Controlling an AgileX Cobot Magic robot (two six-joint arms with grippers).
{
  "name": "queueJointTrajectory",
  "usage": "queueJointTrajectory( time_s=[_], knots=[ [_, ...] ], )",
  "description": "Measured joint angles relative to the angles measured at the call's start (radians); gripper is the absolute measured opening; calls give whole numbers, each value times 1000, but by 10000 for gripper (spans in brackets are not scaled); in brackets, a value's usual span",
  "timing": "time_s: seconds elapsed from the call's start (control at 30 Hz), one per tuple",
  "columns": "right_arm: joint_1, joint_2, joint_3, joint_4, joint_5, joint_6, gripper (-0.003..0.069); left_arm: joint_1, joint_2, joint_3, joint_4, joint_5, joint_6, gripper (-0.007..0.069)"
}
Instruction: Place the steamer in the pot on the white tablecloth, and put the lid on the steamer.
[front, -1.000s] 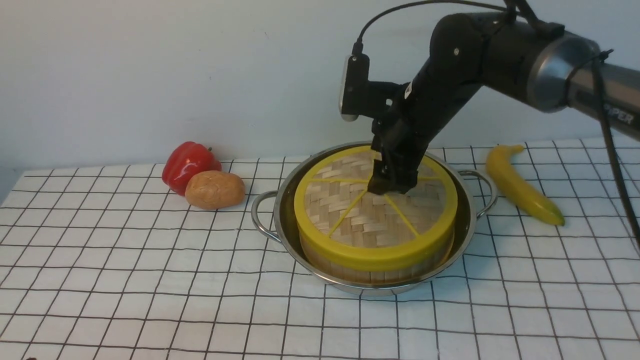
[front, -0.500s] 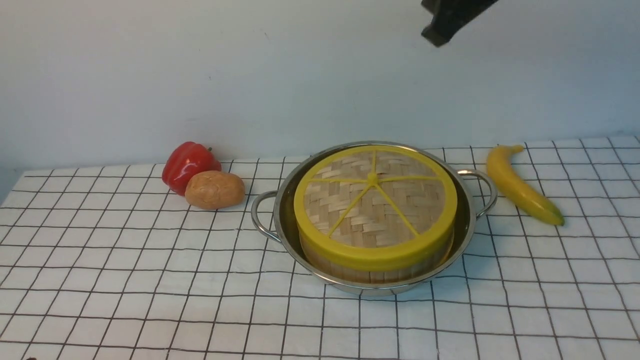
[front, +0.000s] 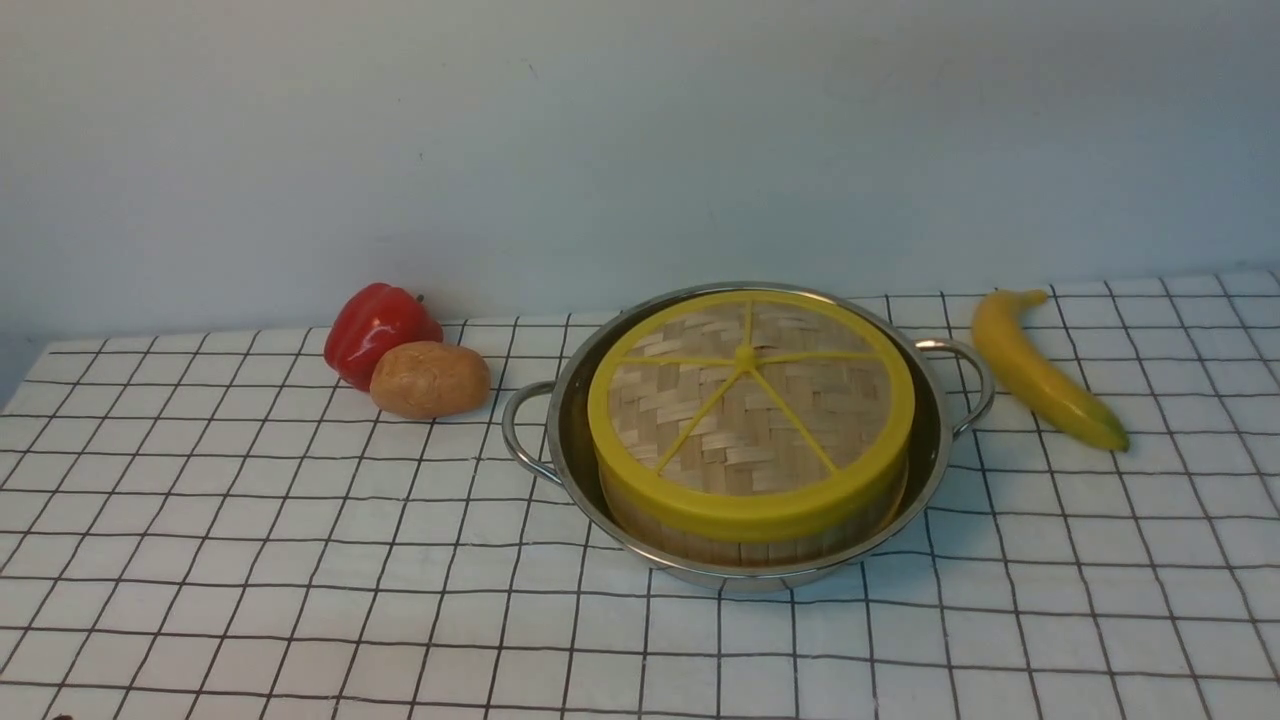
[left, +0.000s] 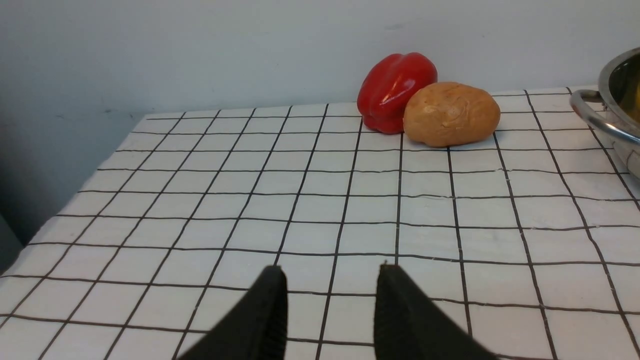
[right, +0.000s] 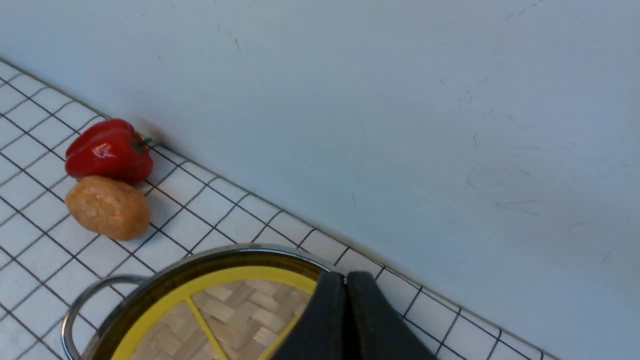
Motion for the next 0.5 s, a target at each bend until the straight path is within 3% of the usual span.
queueJointTrajectory(
  time_s=[0.2,0.4,0.5],
  knots=[
    [-6,-102,213,-41,29,-5,1,0,0,0,0,0,0,243],
    [-70,-479,795,-42,-233,19,10,0,0,0,0,0,0,243],
    [-155,-709,1110,-42,-476,58,14,0,0,0,0,0,0,243]
  ],
)
